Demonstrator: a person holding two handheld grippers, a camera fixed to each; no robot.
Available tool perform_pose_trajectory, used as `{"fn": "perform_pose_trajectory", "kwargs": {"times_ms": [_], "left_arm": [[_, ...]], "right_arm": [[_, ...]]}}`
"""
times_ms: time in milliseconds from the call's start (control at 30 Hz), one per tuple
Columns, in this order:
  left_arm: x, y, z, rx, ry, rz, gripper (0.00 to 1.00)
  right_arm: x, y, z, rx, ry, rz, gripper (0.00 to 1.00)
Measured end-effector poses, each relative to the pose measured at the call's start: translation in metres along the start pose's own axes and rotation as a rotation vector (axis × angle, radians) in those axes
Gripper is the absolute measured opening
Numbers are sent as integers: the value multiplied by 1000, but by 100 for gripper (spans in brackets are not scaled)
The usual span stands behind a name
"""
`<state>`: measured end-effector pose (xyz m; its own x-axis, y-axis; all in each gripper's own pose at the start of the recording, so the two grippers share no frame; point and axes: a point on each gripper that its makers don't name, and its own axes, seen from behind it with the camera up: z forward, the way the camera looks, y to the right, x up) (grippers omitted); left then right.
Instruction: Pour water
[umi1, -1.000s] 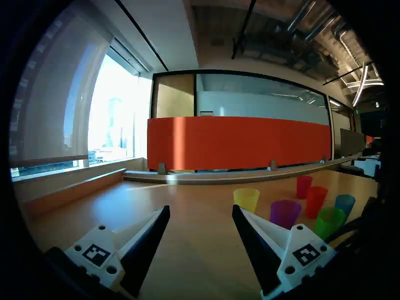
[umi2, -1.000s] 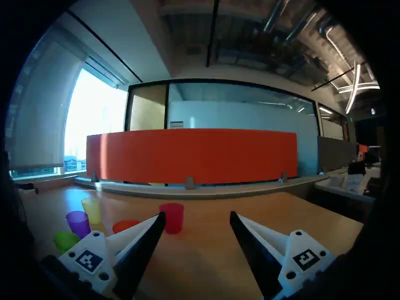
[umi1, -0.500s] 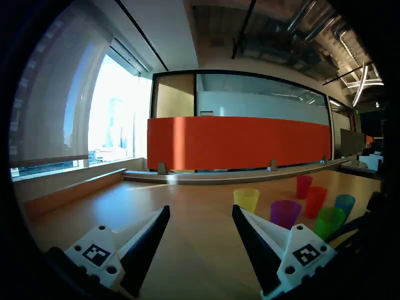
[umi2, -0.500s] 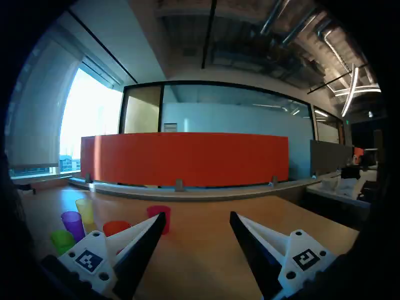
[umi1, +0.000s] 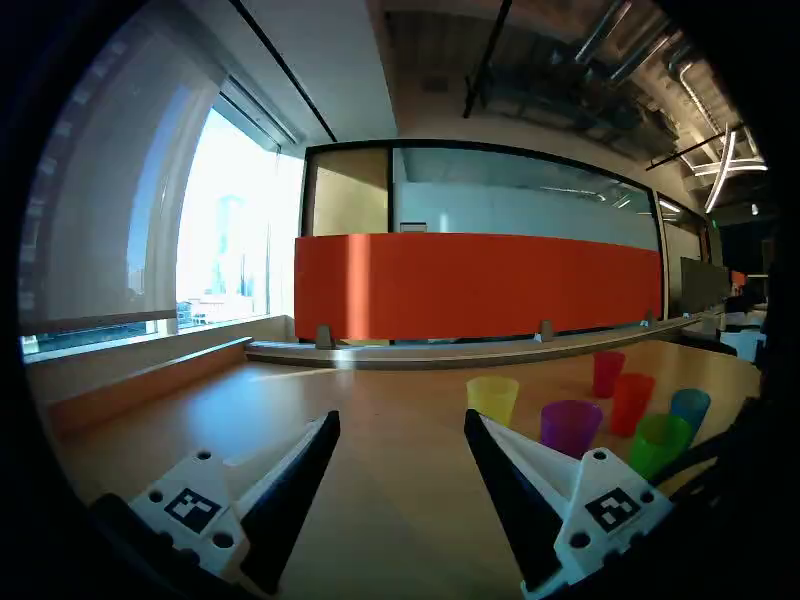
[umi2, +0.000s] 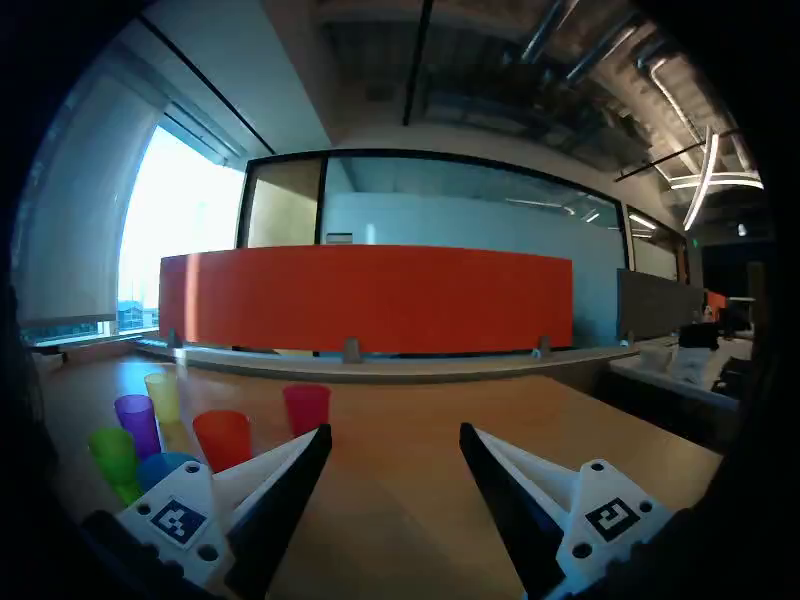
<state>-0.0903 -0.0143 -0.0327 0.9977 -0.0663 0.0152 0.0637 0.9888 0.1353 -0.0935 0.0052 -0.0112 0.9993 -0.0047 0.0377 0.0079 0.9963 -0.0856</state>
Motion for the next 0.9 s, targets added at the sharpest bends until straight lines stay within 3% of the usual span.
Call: {"fn": "perform_pose_trajectory", "kwargs": {"times_ms": [900], "left_arm": [[0, 0, 0, 0, 0, 0, 92]], "right_arm": [[-3, 2, -3, 19, 11, 16, 99]]}}
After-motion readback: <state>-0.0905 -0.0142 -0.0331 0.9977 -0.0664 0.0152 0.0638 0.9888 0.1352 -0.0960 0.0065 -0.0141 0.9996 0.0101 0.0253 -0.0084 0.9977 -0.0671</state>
